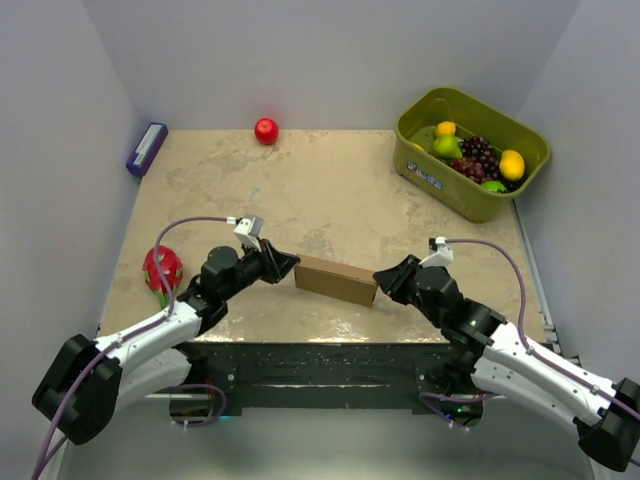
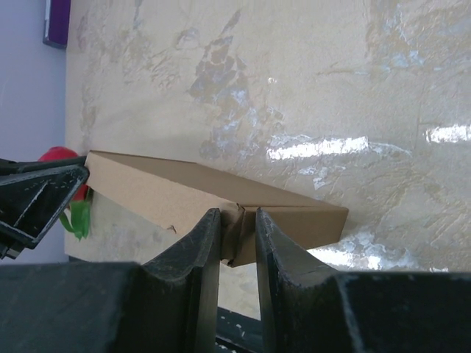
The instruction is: Fold the paper box
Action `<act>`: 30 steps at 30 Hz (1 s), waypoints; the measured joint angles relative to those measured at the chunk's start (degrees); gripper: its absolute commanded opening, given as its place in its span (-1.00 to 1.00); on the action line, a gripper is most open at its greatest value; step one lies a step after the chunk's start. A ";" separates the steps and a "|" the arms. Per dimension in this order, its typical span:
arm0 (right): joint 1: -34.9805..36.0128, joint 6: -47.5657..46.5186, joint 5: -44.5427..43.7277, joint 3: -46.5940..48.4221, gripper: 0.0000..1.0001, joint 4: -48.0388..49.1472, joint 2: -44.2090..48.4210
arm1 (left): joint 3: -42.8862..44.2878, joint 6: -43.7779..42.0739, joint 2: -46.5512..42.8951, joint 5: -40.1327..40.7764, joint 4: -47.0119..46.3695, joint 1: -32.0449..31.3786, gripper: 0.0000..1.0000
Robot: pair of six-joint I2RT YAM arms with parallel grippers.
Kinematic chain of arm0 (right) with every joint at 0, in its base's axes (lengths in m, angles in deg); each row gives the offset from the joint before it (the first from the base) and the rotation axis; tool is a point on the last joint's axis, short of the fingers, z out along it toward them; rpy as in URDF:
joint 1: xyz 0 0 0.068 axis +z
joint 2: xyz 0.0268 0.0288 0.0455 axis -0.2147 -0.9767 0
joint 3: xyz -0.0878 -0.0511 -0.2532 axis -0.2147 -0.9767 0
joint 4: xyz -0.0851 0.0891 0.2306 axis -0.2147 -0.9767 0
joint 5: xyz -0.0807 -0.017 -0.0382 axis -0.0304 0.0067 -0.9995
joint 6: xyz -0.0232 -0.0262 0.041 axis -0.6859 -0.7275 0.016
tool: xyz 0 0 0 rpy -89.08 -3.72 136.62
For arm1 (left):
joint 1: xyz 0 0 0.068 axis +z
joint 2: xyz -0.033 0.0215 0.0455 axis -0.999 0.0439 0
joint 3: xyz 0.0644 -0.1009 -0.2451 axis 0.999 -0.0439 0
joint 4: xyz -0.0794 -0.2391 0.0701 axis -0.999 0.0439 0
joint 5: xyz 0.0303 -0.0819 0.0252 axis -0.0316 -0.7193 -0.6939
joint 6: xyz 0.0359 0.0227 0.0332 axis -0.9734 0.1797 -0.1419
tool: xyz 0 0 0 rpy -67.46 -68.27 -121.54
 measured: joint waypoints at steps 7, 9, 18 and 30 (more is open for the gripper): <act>-0.52 -4.02 -2.62 2.36 -0.73 2.89 -5.53 | 1.11 -2.10 4.94 0.52 -5.90 0.50 -0.89; -0.76 -5.42 -3.56 2.84 -0.73 3.85 -6.91 | 2.89 -3.78 6.88 0.72 -6.16 0.63 -0.90; -0.81 -12.20 -4.22 4.61 -0.71 5.99 -9.68 | 4.33 -9.20 7.82 1.44 -6.19 0.70 -0.91; 3.65 -14.95 -0.24 2.19 -0.22 10.64 -8.44 | -3.37 -9.22 -5.62 4.68 -2.86 0.66 -0.37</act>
